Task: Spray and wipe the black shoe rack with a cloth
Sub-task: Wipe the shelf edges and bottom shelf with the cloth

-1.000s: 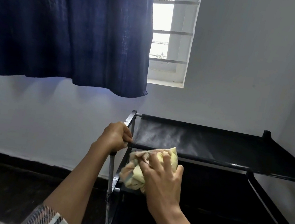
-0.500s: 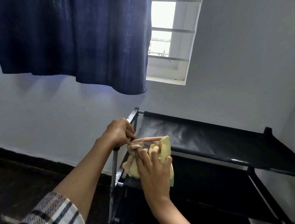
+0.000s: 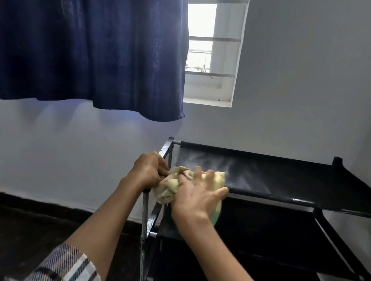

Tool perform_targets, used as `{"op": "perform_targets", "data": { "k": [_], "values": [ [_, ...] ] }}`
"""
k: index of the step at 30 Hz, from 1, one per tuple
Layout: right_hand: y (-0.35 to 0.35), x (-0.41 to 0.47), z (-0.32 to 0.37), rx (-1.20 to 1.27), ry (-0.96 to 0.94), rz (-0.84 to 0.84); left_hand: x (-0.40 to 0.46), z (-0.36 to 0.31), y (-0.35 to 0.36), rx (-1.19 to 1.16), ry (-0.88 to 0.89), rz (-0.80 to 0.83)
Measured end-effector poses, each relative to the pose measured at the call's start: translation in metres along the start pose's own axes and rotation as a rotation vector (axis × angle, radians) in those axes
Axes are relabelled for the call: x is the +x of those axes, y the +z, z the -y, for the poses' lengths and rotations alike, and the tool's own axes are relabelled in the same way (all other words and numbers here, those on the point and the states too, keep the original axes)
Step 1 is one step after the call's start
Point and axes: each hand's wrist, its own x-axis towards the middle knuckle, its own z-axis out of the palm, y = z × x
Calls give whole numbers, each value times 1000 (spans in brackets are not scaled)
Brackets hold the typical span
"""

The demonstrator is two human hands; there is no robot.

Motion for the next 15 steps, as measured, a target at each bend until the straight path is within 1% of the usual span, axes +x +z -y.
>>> {"op": "perform_targets", "data": {
  "k": [3, 5, 6, 8, 10, 11, 13, 15],
  "values": [
    [-21, 6, -28, -37, 175, 78, 2, 3, 2, -15, 16, 4],
    [-29, 9, -39, -46, 212, 81, 1, 3, 4, -15, 23, -3],
    [-28, 11, -36, -19, 189, 49, 1, 3, 3, -17, 23, -2],
    [-18, 10, -21, 81, 69, 10, -1, 1, 1, -10, 18, -6],
    [-5, 7, -6, 69, -73, 18, -3, 0, 0, 20, 17, -10],
    [-2, 9, -2, 39, -96, 32, -3, 1, 0, 30, 19, -4],
    [-8, 17, -6, 33, -65, 77, -3, 2, 1, 26, 22, 7],
    [-19, 27, -18, 36, -12, 177, -2, 3, 1, 11, 21, -2]
  ]
}}
